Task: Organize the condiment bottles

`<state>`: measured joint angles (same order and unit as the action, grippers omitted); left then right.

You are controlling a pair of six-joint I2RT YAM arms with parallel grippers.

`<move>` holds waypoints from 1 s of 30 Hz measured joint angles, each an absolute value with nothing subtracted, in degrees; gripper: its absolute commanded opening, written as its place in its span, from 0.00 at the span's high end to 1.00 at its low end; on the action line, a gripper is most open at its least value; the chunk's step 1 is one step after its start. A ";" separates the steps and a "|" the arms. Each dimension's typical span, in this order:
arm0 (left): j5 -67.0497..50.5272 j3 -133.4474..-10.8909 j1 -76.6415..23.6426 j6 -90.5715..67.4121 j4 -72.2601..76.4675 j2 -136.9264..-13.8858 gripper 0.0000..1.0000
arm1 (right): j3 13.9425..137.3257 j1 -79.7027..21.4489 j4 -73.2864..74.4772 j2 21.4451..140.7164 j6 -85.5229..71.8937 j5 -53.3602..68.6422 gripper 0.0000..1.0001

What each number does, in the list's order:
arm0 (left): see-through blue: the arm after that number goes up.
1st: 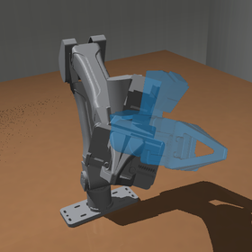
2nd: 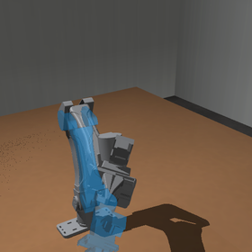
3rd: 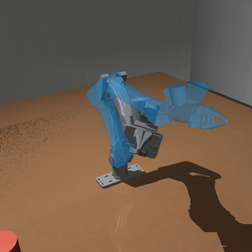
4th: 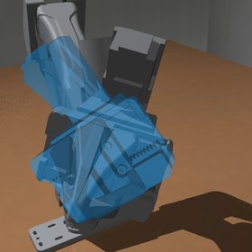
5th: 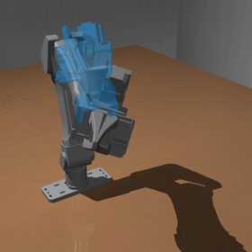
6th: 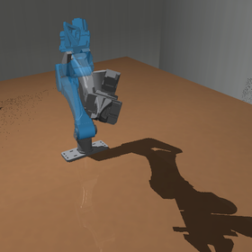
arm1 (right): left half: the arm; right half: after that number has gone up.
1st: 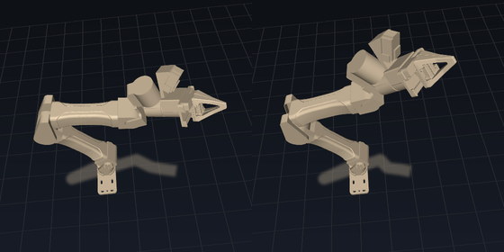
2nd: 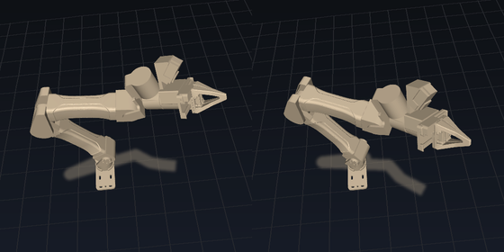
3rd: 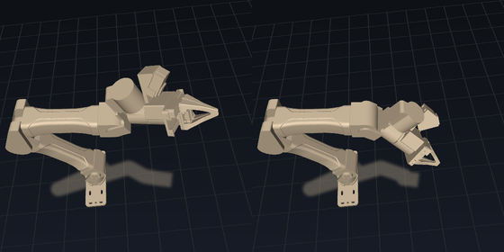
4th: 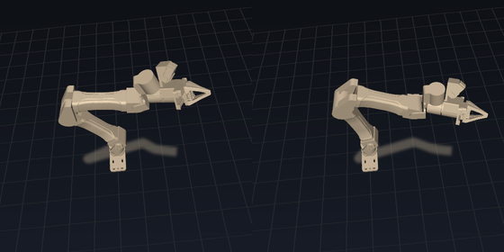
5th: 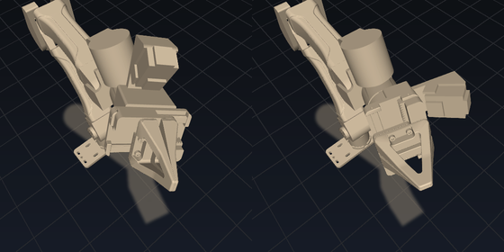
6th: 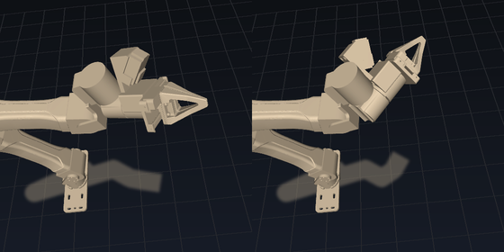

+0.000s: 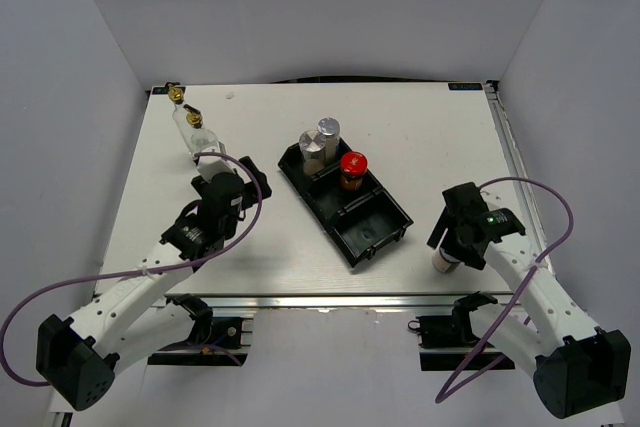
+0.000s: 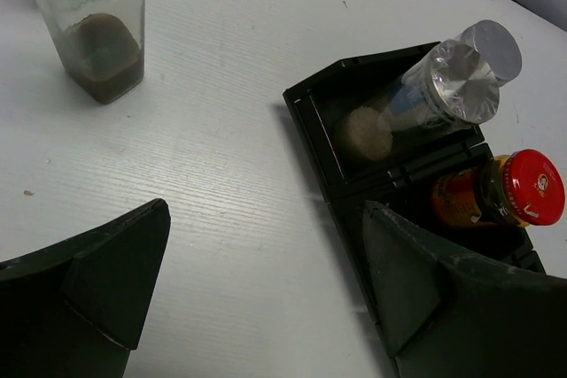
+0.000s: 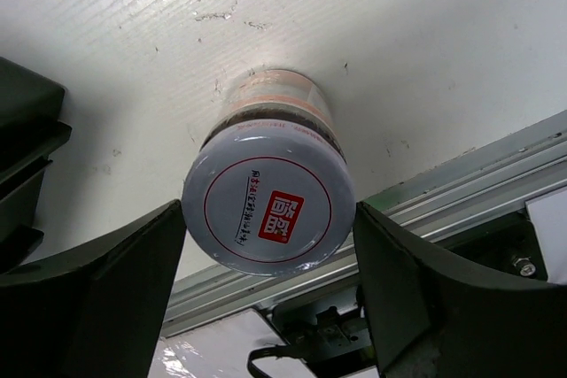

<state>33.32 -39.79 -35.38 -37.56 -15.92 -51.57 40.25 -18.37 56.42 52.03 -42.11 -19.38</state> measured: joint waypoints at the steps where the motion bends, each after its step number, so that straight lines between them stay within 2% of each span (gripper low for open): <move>1: 33.15 -39.79 -35.38 -37.56 -15.84 -51.66 0.02 | 40.25 -18.37 56.14 52.12 -42.02 -19.40 0.17; 4: 32.69 -39.79 -35.38 -37.58 -15.77 -51.99 0.02 | 40.23 -18.39 55.20 52.18 -41.87 -19.40 0.18; 7: 32.18 -39.79 -35.38 -37.58 -15.64 -52.10 0.02 | 40.23 -18.37 54.83 52.14 -41.78 -19.92 0.26; 13: 31.86 -39.79 -35.38 -37.60 -14.90 -52.21 0.02 | 40.07 -18.39 54.26 52.10 -42.00 -21.52 0.55; 21: 31.59 -39.79 -35.38 -37.58 -14.72 -52.29 0.02 | 39.57 -18.37 53.78 51.07 -40.82 -22.74 0.82; 25: 31.44 -39.79 -35.38 -37.58 -14.57 -52.29 0.02 | 40.69 -18.37 53.95 50.19 -37.76 -22.26 0.92; 30: 31.44 -39.77 -35.38 -37.56 -14.55 -52.29 0.02 | 49.23 -18.41 52.73 48.71 -32.47 -19.46 0.94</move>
<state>31.44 -39.77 -35.38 -37.56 -14.55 -52.29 49.23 -18.41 52.73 48.71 -32.47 -19.46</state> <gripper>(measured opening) 0.983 0.689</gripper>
